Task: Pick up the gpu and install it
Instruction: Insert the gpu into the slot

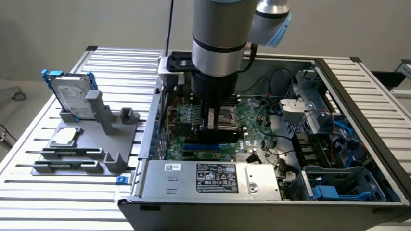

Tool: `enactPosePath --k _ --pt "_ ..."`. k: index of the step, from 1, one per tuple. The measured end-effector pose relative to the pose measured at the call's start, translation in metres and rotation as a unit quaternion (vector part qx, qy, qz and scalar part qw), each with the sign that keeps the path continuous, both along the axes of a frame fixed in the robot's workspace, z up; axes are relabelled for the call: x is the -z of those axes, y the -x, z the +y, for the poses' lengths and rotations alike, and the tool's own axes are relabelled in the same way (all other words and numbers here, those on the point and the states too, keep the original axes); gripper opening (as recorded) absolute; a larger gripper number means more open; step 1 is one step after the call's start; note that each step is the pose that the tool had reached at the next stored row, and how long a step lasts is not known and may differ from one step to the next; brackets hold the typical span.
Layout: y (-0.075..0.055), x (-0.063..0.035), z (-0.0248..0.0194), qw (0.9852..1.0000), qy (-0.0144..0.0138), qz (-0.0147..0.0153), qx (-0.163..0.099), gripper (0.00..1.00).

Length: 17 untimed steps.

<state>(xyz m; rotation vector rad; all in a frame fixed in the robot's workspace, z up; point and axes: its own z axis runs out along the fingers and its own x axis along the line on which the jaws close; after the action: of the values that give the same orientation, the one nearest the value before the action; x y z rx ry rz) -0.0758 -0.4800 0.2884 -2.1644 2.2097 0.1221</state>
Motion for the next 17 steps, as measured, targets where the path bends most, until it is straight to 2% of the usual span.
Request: enactPosePath --k 10,17 --pt "0.002 0.0091 0.0000 1.0000 0.0000 0.0004 0.001 0.26" --pt "0.002 0.0123 0.0000 1.0000 0.0001 0.0058 0.001 0.26"
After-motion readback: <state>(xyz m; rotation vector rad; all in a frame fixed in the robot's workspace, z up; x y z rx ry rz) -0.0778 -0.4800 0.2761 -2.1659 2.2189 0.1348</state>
